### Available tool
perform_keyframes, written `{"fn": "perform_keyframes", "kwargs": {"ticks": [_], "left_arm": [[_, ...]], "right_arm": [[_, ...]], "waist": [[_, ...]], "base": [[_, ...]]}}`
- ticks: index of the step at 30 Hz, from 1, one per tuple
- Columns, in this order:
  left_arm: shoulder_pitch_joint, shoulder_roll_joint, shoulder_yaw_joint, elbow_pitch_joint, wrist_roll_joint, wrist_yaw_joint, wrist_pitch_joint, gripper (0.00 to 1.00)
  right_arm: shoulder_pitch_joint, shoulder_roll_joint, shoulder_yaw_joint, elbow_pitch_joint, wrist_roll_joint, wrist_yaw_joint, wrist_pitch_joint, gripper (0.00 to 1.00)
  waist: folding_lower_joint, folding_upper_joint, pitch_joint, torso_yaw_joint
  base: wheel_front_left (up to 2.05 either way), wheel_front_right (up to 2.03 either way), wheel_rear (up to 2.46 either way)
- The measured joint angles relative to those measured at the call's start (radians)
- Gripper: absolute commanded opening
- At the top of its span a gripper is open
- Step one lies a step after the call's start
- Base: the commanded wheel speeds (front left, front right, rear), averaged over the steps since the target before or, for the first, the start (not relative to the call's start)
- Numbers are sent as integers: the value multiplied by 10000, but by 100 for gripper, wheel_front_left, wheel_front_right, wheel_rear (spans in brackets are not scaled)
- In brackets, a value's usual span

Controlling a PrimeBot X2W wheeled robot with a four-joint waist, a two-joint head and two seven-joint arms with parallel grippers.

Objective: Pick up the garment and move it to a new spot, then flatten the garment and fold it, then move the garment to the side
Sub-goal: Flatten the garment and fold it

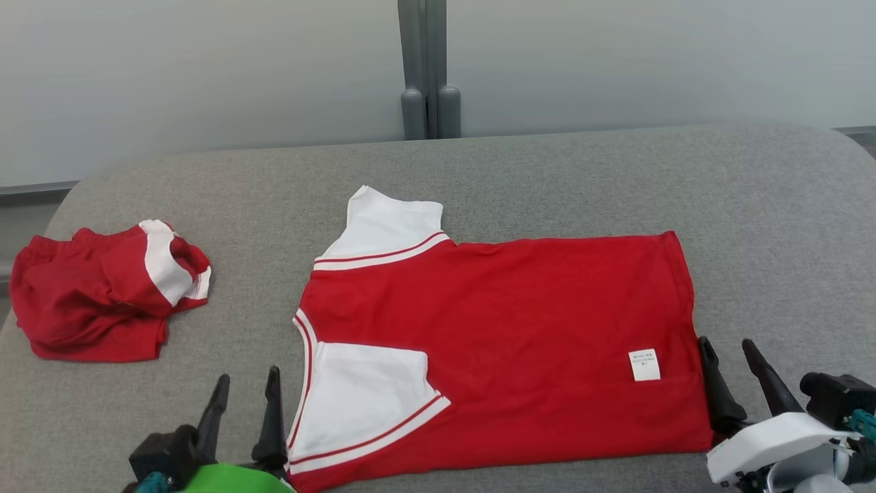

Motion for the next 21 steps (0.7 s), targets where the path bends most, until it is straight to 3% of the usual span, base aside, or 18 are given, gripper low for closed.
{"fn": "perform_keyframes", "kwargs": {"ticks": [10, 21], "left_arm": [[-407, 272, 876, -959, 1383, 48, 0, 100], [-215, 278, 1191, -1356, 1845, -25, 0, 100]], "right_arm": [[-198, 709, -587, -1519, -1599, 0, -119, 100], [559, 1139, -1208, -2615, -2541, 0, -121, 100]], "waist": [[0, 0, -28, -68], [0, 0, -23, -7]], "base": [[0, 0, 0], [0, 0, 0]]}}
